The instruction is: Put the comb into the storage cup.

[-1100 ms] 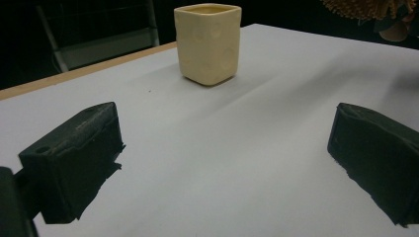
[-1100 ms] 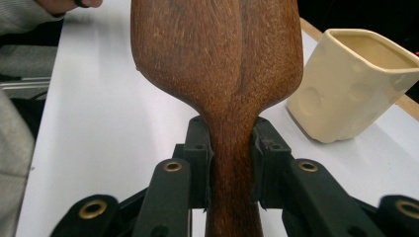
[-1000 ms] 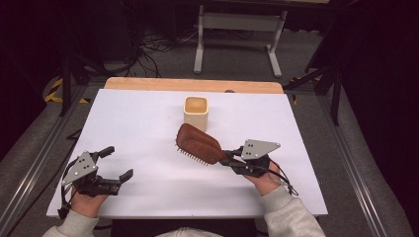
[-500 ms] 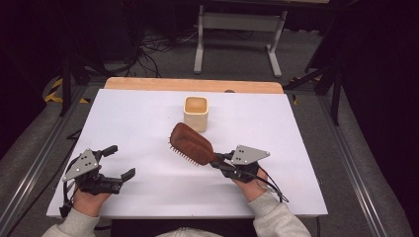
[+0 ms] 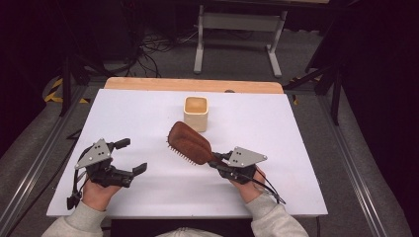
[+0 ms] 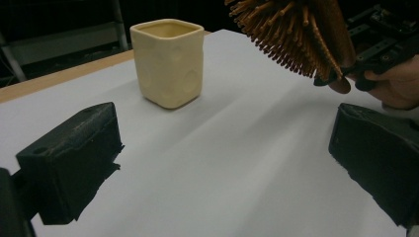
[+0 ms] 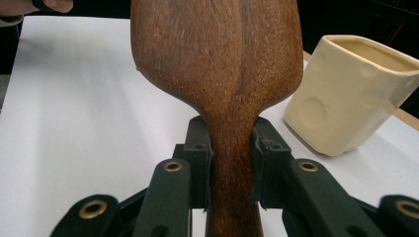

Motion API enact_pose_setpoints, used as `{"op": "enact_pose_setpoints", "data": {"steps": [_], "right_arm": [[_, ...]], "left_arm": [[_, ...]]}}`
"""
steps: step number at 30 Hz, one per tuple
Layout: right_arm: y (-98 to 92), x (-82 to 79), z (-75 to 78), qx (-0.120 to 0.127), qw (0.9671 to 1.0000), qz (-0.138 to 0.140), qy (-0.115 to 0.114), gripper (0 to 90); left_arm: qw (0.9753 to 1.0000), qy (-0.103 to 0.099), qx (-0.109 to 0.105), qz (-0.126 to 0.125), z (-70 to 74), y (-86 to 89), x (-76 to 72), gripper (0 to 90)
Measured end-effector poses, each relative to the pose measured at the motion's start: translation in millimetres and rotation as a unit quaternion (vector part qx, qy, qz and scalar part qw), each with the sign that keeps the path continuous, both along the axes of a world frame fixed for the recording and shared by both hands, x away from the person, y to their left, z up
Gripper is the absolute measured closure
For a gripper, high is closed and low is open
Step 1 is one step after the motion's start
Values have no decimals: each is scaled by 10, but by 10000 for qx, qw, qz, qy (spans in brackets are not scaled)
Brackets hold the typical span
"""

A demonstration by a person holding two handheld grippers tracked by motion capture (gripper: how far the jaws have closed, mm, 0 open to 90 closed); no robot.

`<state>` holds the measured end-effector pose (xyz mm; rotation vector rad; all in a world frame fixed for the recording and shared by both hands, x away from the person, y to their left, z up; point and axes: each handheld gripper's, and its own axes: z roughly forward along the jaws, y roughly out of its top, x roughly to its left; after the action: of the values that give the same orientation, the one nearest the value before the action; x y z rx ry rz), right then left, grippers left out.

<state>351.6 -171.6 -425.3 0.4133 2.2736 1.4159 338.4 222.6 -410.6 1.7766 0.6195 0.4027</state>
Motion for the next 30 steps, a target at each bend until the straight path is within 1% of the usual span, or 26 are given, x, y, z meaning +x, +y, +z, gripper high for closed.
{"op": "enact_pose_setpoints", "data": {"steps": [1,2,4,5,7,8,9,10,11,13,14,15,18,19,21,22,23,25,27,28,29,30], "right_arm": [[0,0,0,0,10000,0,0,721],[1,-1,0,4,10000,-3,-9,721],[10,-3,-1,10,10000,-20,-34,721],[13,-3,-2,4,10000,-24,-40,721],[16,-4,-1,1,10000,-31,-51,721],[16,-4,-1,1,10000,-31,-51,721],[16,-3,0,8,10000,-42,-62,721],[16,-3,0,8,10000,-42,-62,721],[15,-2,1,6,10000,-41,-68,721],[12,-2,4,16,10000,-48,-80,721],[12,-2,4,11,9999,-50,-87,721],[12,-1,4,4,9999,-56,-90,721],[15,1,1,-13,9999,-72,-105,721],[18,-2,0,-19,9999,-86,-124,721],[19,-3,0,-26,9999,-90,-136,721],[19,-4,0,-26,9999,-91,-139,721],[18,-4,0,-23,9999,-87,-137,721],[17,-4,0,-27,9999,-82,-141,720],[12,-6,0,6,9999,-29,-156,721],[16,-9,0,-5,9998,-40,-176,720],[17,-11,0,-14,9998,-42,-183,720],[17,-11,-1,-12,9998,-41,-181,720]], "left_arm": [[10000,0,0,0,0,0,0,6],[10000,52,-39,-16,18,-35,12,6],[9999,4,-47,-108,70,-93,52,4],[9998,47,-105,-153,80,-116,59,4],[9992,184,-140,-311,119,-173,91,4],[9992,184,-140,-311,119,-173,91,4],[9989,202,-143,-403,150,-221,123,2],[9989,202,-143,-403,150,-221,123,2],[9981,287,-196,-503,170,-261,142,2],[9979,291,-212,-536,192,-305,155,1],[9978,241,-188,-582,212,-330,171,1],[9976,268,-233,-589,219,-355,171,0],[9974,227,-240,-645,261,-432,187,1],[9971,220,-238,-683,286,-488,199,0],[9972,214,-208,-684,299,-515,202,1],[9970,151,-194,-739,315,-558,215,1],[9968,135,-217,-759,319,-585,222,1],[9967,134,-201,-778,326,-612,230,1],[9961,172,-192,-842,330,-665,261,0],[9956,232,-233,-876,326,-688,271,0],[9954,227,-206,-904,327,-700,284,0],[9953,295,-205,-904,324,-725,292,0]]}}
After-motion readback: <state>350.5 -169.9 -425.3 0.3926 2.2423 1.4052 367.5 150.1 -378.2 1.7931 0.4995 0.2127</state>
